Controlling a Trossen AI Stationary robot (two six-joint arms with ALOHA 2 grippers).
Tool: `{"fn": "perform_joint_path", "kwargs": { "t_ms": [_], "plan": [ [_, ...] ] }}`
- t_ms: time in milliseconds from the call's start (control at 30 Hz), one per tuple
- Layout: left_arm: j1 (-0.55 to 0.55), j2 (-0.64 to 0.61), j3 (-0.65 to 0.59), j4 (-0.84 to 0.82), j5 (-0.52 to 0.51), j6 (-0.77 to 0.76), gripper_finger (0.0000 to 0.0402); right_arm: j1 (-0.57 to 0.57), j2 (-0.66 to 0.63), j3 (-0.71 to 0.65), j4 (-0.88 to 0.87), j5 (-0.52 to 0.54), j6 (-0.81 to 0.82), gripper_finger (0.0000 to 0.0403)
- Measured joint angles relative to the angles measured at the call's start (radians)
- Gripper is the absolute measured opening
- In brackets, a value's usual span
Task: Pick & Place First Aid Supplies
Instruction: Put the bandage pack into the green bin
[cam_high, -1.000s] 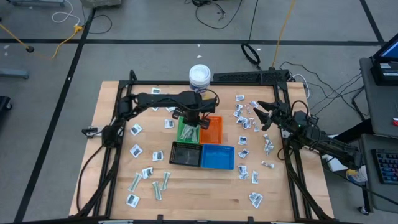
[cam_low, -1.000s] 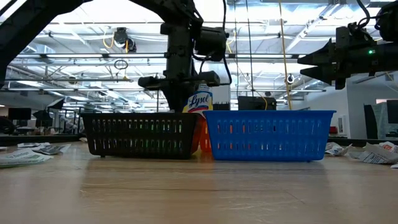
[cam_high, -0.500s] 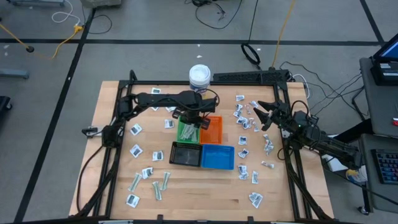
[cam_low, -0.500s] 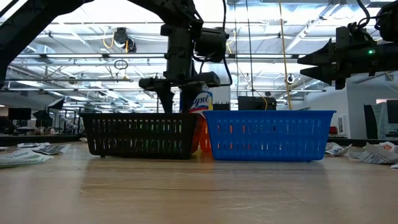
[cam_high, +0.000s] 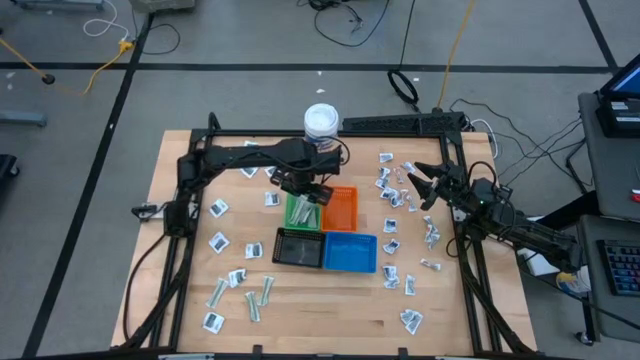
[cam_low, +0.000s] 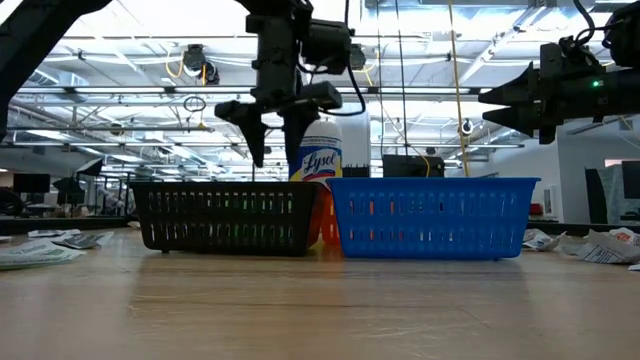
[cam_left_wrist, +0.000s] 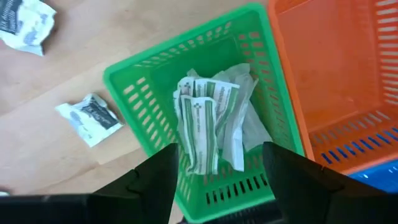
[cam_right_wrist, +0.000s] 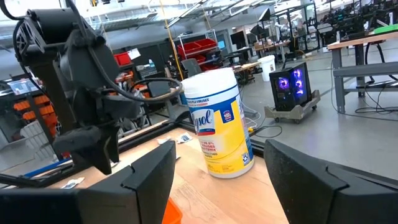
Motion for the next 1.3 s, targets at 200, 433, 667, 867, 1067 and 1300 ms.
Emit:
{"fn": "perform_joint_path", "kwargs": {
  "t_ms": [200,433,667,867,1067,1300],
  "plan": [
    [-0.028,-0.059,-0.089,0.007,0.001,-0.023,0.0224,0.0,0.0,0.0,0.0,0.0,0.0,0.0242],
    [-0.105,-0.219,-0.306,0.045,0.044,-0.112,0.0225,0.0,0.0,0.0,0.0,0.0,0.0,0.0242],
    [-0.237,-0.379,-0.525,0.124,0.099,-0.229,0.0225,0.0,0.0,0.0,0.0,0.0,0.0,0.0242],
    [-0.373,-0.467,-0.665,0.175,0.128,-0.334,0.0225,0.0,0.0,0.0,0.0,0.0,0.0,0.0242],
    [-0.501,-0.524,-0.765,0.189,0.152,-0.439,0.0225,0.0,0.0,0.0,0.0,0.0,0.0,0.0242],
    [-0.648,-0.584,-0.891,0.304,0.185,-0.594,0.0225,0.0,0.0,0.0,0.0,0.0,0.0,0.0243]
  ]
}}
